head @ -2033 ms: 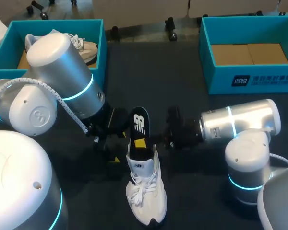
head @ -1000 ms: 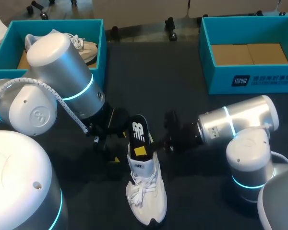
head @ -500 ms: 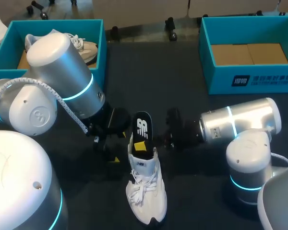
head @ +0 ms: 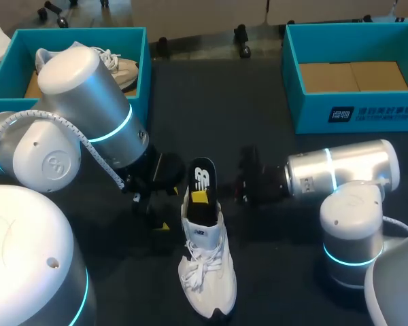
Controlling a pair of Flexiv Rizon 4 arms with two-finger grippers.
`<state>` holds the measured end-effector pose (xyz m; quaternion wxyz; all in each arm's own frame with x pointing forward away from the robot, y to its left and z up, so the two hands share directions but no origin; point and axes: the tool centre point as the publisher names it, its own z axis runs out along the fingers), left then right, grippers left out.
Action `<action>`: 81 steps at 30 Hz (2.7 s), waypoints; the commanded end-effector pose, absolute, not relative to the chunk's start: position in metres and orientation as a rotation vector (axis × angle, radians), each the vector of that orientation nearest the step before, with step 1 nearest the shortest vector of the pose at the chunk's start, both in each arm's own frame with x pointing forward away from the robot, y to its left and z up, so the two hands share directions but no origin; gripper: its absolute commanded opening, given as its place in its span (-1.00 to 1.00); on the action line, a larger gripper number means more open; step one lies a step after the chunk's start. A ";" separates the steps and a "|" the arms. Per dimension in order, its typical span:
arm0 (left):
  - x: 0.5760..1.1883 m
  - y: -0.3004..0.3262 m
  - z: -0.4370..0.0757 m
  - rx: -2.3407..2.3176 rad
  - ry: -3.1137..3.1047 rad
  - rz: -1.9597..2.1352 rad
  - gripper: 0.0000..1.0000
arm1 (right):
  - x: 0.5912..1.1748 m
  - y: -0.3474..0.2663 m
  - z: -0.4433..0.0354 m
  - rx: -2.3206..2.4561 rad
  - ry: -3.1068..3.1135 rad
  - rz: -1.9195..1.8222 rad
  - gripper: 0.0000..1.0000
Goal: Take the shoe out of the shoebox, open the shoe tongue, remove and reinsert the insole, then place the shoe into the shoebox
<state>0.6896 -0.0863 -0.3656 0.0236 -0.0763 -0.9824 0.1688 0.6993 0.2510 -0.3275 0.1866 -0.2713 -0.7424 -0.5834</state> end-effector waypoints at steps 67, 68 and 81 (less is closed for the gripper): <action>0.689 -0.086 -0.366 -0.237 -3.040 0.525 1.00 | 0.692 0.244 -0.336 -0.906 -2.021 -1.634 -0.50; 0.689 -0.086 -0.366 -0.237 -3.040 0.525 1.00 | 0.694 0.243 -0.337 -0.905 -2.016 -1.636 -0.65; 0.689 -0.086 -0.366 -0.237 -3.040 0.525 1.00 | 0.694 0.242 -0.352 -0.995 -1.864 -1.547 -1.00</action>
